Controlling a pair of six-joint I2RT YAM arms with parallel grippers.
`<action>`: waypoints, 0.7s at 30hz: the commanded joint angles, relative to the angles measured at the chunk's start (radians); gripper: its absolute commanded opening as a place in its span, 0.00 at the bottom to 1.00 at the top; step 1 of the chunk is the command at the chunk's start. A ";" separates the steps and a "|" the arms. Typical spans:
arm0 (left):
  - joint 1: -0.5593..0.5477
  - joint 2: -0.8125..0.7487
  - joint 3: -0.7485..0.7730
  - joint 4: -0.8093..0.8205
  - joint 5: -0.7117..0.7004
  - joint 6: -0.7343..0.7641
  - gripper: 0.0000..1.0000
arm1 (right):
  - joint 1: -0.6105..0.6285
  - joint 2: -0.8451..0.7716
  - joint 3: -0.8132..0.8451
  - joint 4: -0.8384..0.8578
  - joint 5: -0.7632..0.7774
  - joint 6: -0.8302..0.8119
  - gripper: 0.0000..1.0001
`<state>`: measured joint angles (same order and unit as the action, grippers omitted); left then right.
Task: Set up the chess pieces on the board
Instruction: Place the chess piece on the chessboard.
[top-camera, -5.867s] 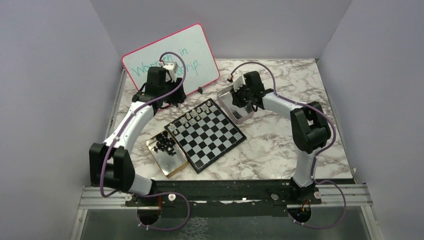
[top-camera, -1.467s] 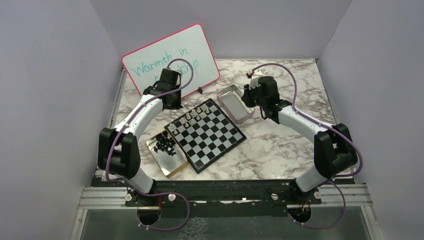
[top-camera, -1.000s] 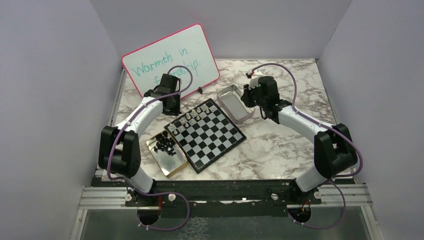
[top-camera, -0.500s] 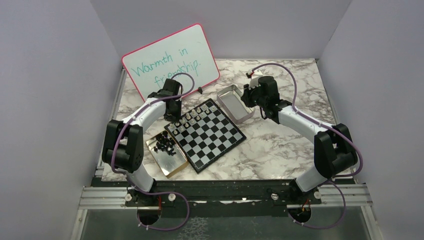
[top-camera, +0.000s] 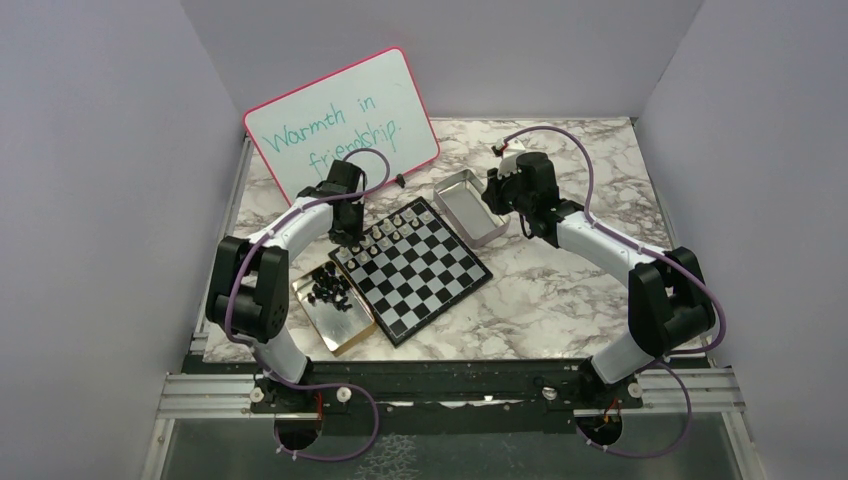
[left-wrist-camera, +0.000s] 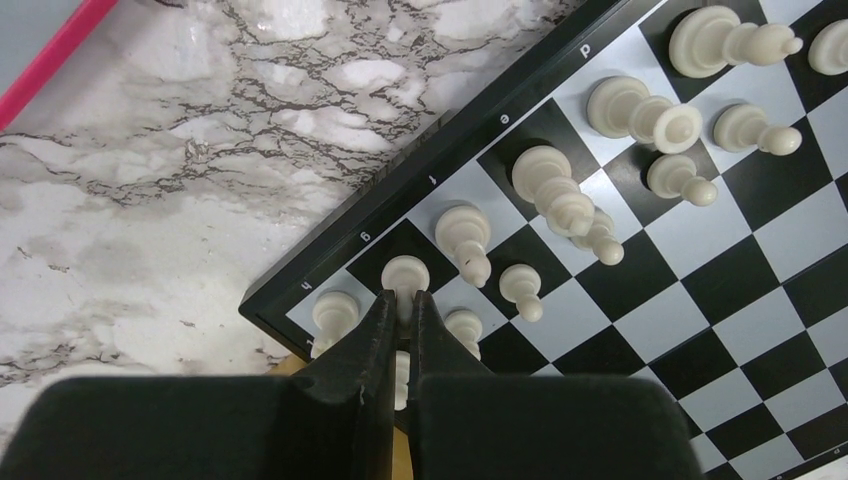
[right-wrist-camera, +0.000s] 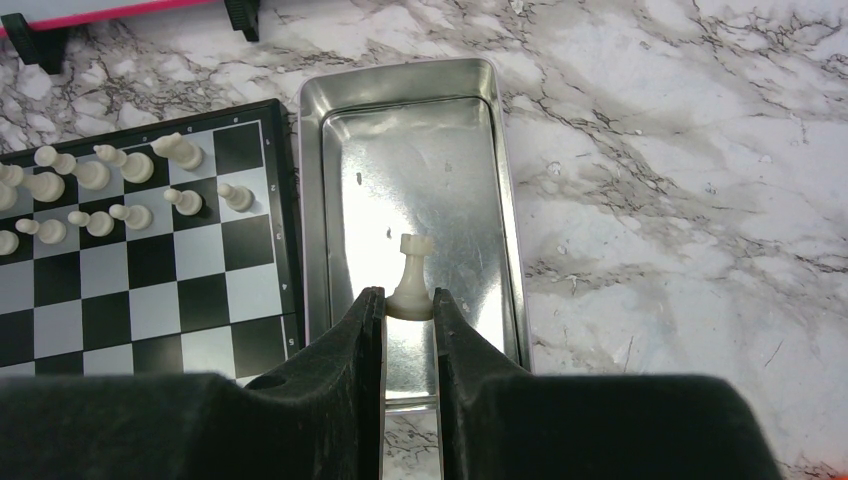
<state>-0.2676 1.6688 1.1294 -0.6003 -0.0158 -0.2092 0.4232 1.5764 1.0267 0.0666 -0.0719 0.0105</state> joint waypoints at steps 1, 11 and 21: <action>0.007 0.026 -0.012 0.038 0.014 -0.004 0.04 | -0.005 -0.039 -0.017 0.038 -0.014 0.003 0.04; 0.010 0.008 -0.022 0.034 0.010 -0.001 0.09 | -0.005 -0.038 -0.017 0.039 -0.014 0.002 0.04; 0.010 -0.007 -0.020 0.003 0.008 0.006 0.09 | -0.006 -0.035 -0.017 0.038 -0.016 0.002 0.04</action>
<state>-0.2646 1.6772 1.1255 -0.5709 -0.0151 -0.2089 0.4232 1.5761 1.0214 0.0673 -0.0723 0.0101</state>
